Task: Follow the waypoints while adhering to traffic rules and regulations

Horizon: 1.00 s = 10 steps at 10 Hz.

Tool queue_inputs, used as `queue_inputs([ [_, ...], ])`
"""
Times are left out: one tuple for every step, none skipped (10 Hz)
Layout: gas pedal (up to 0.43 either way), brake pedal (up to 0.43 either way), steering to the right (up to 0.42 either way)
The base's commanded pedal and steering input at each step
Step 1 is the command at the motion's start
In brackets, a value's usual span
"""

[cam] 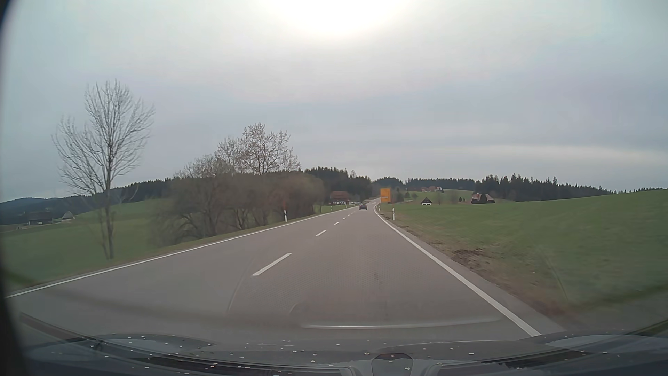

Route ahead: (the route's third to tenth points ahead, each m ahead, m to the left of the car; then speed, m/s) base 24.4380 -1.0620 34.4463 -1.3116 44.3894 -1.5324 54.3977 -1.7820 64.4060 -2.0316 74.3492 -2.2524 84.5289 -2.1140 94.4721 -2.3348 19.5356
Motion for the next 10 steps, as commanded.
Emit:
queue_inputs([
  [0.150,0.000,-0.003],
  [0.150,0.000,-0.003],
  [0.150,0.000,-0.003],
  [0.150,0.000,-0.003],
  [0.150,0.000,-0.003],
  [0.150,0.000,-0.002],
  [0.150,0.000,-0.001],
  [0.150,0.000,-0.001],
  [0.150,0.000,0.000],
  [0.150,0.000,0.001],
])
